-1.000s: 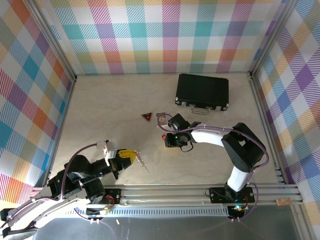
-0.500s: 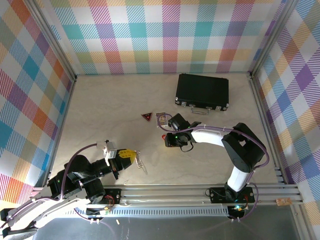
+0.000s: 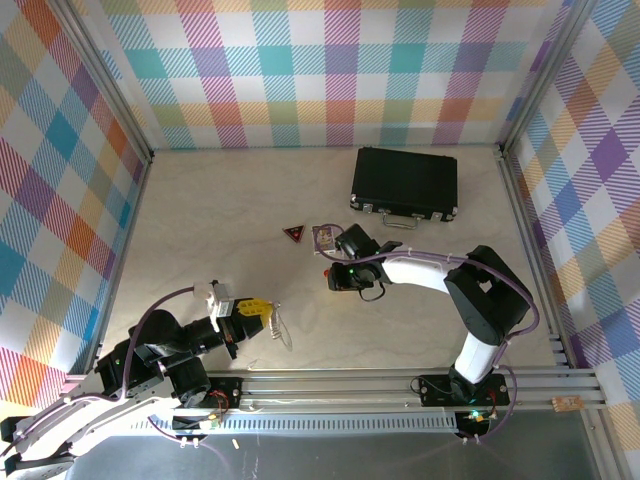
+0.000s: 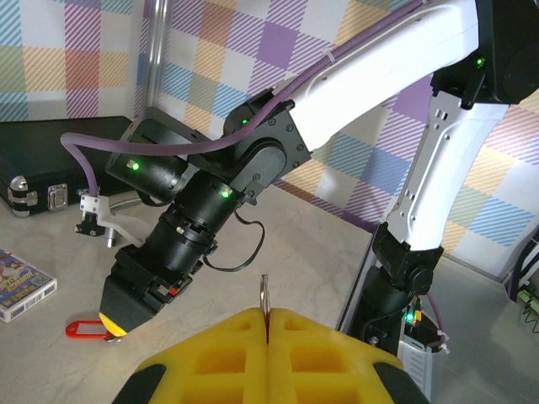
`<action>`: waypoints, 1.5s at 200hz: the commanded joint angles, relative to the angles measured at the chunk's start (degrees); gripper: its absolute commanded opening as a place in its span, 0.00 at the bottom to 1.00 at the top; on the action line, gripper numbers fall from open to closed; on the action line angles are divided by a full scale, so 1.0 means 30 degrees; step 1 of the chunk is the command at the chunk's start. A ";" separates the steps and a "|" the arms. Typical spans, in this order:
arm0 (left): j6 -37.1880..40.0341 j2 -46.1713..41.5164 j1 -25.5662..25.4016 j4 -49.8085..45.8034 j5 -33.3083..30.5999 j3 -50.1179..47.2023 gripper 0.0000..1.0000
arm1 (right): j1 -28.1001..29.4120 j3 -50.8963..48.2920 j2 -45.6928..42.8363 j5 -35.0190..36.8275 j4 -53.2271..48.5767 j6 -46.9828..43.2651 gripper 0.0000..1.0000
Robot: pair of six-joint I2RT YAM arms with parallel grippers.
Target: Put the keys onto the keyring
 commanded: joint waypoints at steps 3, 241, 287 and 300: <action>0.0026 -0.0004 0.0034 0.0993 0.0260 -0.0092 0.00 | -0.0068 0.0688 0.0312 0.0082 0.0166 0.0009 0.31; 0.0013 -0.0110 0.0045 0.0975 0.0325 -0.0016 0.00 | 0.0121 0.0963 0.0952 -0.0024 -0.0301 -0.0071 0.27; 0.0034 -0.0134 0.0045 0.0947 0.0314 0.0025 0.00 | 0.0247 0.1047 0.1029 -0.0005 -0.0304 0.0015 0.27; 0.0054 -0.0147 0.0045 0.0934 0.0314 0.0025 0.00 | 0.0284 0.1047 0.1040 0.0002 -0.0319 0.0001 0.27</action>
